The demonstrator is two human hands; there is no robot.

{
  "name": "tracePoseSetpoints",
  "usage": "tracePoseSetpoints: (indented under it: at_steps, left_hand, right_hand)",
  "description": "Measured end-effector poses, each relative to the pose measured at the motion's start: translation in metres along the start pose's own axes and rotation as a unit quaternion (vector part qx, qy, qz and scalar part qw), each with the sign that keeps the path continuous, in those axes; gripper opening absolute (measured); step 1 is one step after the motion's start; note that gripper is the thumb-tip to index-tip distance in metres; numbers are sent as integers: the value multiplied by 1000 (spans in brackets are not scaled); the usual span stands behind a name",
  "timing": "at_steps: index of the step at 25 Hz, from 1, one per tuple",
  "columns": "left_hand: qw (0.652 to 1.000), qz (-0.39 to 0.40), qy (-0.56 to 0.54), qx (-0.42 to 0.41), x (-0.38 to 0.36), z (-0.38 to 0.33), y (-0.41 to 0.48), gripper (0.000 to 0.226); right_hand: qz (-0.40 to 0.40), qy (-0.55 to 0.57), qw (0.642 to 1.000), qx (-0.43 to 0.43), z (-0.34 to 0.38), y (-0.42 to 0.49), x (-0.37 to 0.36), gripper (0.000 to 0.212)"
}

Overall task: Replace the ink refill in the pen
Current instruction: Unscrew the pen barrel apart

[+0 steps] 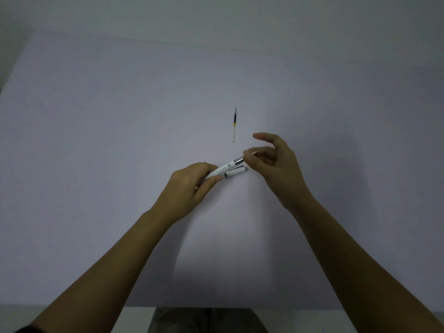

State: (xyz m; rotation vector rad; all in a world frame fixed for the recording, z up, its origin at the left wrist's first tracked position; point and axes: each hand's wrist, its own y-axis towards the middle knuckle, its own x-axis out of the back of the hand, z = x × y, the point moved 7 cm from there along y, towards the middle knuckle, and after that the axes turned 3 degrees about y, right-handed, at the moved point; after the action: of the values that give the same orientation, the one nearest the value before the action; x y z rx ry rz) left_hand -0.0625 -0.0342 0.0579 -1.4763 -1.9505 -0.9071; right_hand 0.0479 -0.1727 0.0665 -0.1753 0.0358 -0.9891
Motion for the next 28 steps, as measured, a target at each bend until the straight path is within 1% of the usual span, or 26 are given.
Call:
tracePoseSetpoints:
  at_steps: [3, 7, 9, 11, 14, 17, 19, 21, 24, 28]
  left_hand:
    - [1000, -16, 12, -1, 2, 0, 0, 19]
    - [999, -37, 23, -6, 2, -3, 2, 18]
    - [999, -39, 16, -1, 1, -2, 2, 17]
    - [999, -37, 5, 7, 0, -1, 1, 19]
    - [1000, -23, -3, 4, -5, -3, -2, 22]
    - [1000, -25, -5, 5, -6, -5, -2, 23]
    - [1000, -27, -2, 4, -5, -6, -1, 23]
    - [1000, -24, -1, 5, -5, -6, -2, 23]
    - [1000, -23, -1, 21, -7, -1, -2, 21]
    - [998, -21, -16, 51, -14, 10, -7, 18]
  right_hand:
    - [20, 40, 999, -15, -5, 0, -2, 42]
    - [-33, -6, 999, -31, -12, -1, 0, 36]
    - [-38, 6, 999, -25, -13, -1, 2, 35]
    - [-18, 26, 999, -14, -10, 0, 2, 41]
    - [22, 23, 999, 24, -1, -2, -2, 50]
    - [35, 12, 999, 17, -2, -3, -9, 58]
    - [-3, -3, 1000, 6, -5, -4, -8, 60]
    - [-39, 12, 999, 8, -7, -5, -2, 56]
    - [-47, 79, 996, -1, -9, -3, 3, 53]
    - [-74, 127, 989, -18, -11, 0, 9, 50]
